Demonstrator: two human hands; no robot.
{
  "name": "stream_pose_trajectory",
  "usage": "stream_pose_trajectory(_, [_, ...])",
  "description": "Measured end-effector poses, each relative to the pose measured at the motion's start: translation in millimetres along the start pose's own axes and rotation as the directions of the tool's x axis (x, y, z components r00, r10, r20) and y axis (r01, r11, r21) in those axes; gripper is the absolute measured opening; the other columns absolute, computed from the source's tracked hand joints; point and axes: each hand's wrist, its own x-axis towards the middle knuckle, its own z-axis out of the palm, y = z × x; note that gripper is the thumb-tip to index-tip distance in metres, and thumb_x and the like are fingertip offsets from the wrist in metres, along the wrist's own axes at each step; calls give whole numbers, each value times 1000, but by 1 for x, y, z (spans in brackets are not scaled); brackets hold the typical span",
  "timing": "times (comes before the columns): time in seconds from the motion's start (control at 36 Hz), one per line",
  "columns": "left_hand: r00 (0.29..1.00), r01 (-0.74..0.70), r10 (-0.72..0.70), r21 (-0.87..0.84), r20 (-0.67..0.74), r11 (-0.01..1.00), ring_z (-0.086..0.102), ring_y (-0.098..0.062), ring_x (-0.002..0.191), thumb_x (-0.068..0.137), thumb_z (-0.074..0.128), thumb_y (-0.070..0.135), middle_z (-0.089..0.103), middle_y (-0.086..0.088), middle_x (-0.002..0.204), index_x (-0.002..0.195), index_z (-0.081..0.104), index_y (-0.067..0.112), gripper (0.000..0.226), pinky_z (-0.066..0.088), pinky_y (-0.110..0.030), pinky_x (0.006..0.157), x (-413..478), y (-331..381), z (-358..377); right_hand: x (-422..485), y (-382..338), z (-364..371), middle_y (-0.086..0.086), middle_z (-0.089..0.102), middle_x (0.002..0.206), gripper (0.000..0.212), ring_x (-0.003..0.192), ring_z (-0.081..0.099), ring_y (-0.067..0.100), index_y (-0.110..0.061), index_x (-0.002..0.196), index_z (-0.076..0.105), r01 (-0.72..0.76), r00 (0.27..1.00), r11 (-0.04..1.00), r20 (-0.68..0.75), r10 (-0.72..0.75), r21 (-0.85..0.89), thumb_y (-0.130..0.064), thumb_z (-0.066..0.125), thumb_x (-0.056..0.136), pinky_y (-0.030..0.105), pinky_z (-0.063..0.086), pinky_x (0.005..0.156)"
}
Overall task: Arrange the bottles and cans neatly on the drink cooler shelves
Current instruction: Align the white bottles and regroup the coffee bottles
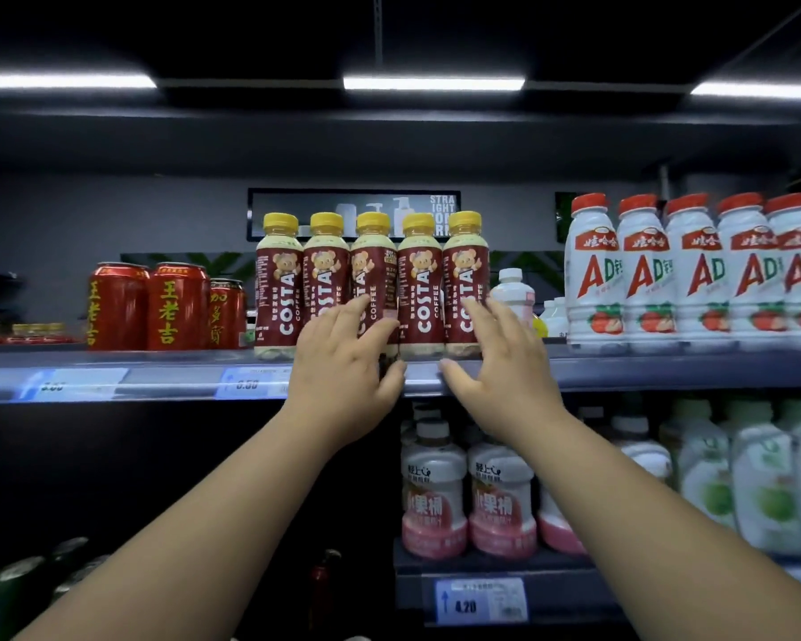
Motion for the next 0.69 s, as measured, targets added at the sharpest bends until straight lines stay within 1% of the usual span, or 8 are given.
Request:
stream_pose_trajectory(0.11, [996,3,-4,15,84,1000,53,-32,119,81,43,54,57,-11,134,127,62,23,59,43,-44,97,-29,-5,-14,-31,-16,3,2,9,168,74,154,4,21,-33,157,21,53,993,998,105,-55,23,-52,55,94,41,1,125])
stream_pose_trajectory(0.19, [990,-4,1,26,138,1000,58,-29,108,80,43,54,61,-5,123,124,63,23,57,47,-41,89,-54,-10,-29,-54,-30,8,3,14,167,70,154,6,22,-30,155,30,120,982,991,142,-126,53,-52,54,93,42,2,125])
stream_pose_trajectory(0.25, [984,-3,-5,42,181,999,59,-28,107,80,47,51,63,-2,120,123,65,24,54,48,-41,87,-72,-12,-40,-74,-39,10,7,32,160,68,150,22,27,-25,148,45,142,975,984,159,-158,106,-54,50,87,46,12,124])
stream_pose_trajectory(0.31, [977,3,-15,53,215,999,59,-25,110,80,50,50,64,1,120,122,66,25,52,48,-39,89,-93,-12,-51,-94,-46,14,7,54,142,65,138,43,30,-21,133,62,165,970,972,152,-191,170,-55,46,80,51,28,118])
stream_pose_trajectory(0.39, [951,21,-42,74,305,997,55,-21,117,85,52,50,61,5,126,126,63,30,47,46,-39,94,-126,-12,-65,-121,-53,18,-1,63,129,57,128,52,26,-24,125,68,197,949,962,207,-236,191,-54,49,80,48,34,113])
stream_pose_trajectory(0.5, [877,118,-153,104,455,988,54,-19,116,89,53,51,56,8,131,131,56,34,45,47,-37,94,-177,-12,-77,-156,-62,21,-7,53,138,52,130,46,20,-28,138,56,164,884,965,403,-236,205,-46,61,90,38,36,110])
stream_pose_trajectory(0.64, [725,282,-308,143,616,949,59,-19,110,91,53,49,56,9,123,128,56,36,40,48,-32,81,-253,-11,-94,-210,-72,33,-10,44,148,54,131,46,17,-31,145,47,57,742,969,639,-202,241,-47,59,94,36,46,102])
stream_pose_trajectory(0.69, [667,306,-342,176,662,936,59,-21,110,90,54,48,57,7,119,124,57,36,37,49,-32,82,-282,-13,-106,-231,-80,38,-10,46,146,54,126,50,18,-32,144,48,45,694,971,692,-200,236,-48,59,94,34,48,96])
